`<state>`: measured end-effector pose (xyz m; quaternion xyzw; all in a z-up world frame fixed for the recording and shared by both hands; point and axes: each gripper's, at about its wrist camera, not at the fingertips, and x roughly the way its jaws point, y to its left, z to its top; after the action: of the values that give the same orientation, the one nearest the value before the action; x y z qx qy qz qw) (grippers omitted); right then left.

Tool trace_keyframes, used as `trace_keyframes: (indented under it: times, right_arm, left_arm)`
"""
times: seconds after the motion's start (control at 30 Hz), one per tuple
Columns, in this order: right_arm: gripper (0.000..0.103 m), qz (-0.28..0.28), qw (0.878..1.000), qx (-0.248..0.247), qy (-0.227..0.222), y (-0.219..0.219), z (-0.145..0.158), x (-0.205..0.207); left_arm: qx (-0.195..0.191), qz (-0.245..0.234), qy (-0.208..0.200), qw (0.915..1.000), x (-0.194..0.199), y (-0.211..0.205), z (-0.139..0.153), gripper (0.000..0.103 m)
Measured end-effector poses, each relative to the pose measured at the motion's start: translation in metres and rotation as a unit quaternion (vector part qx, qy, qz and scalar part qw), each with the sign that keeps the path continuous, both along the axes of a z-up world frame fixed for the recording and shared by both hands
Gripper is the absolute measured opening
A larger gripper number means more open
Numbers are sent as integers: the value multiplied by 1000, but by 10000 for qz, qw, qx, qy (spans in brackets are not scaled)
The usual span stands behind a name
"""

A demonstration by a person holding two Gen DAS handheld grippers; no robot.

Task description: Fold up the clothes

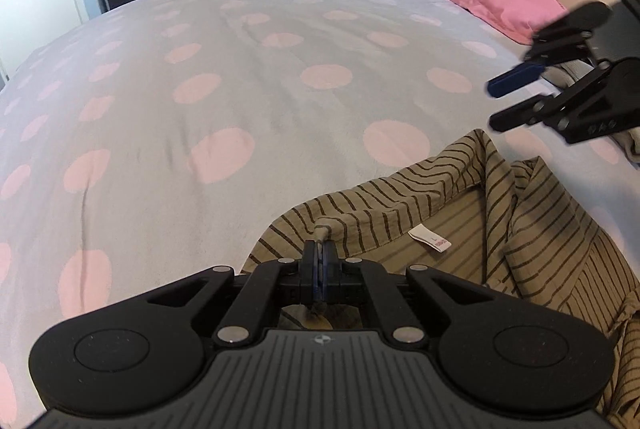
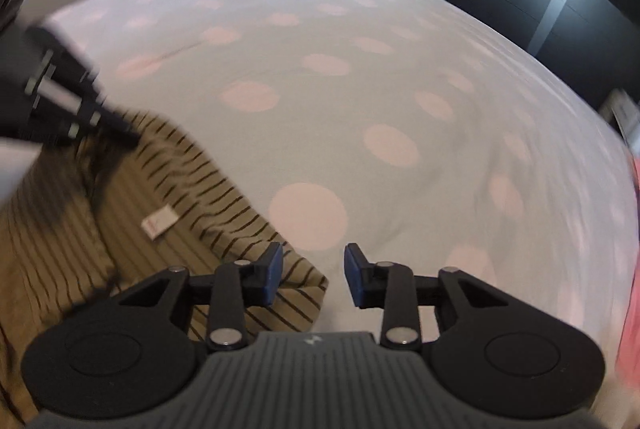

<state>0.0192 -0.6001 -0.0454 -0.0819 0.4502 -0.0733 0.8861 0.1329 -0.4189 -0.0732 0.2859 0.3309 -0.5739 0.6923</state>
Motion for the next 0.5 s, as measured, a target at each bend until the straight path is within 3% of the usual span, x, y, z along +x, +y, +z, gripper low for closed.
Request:
trace_keyframes:
  times: [0.2,0.37,0.43,0.47,0.5]
  right_arm:
    - [51,1308,9886,-348,667,14,-26,28]
    - [53,1689,9780,-495,1118,20,-53,45]
    - [47,1639,9770,-454,1289,16,-61,49]
    - [39,1536,9786,-303,1333,11,-60,47]
    - [13,1453,9796,-147,1378,7,-58,44]
  left_arm:
    - [-62,-234,-82,9997,-1,2,3,0]
    - [-150,-417,-143,9989,-3,6,5,0]
    - [-167,-429,-111,9989,-2,8,5,0]
    - [-148,-422,-87,9990,-1,7,5,0]
    - [-127,-414,-61,9990,-1,7,4,0]
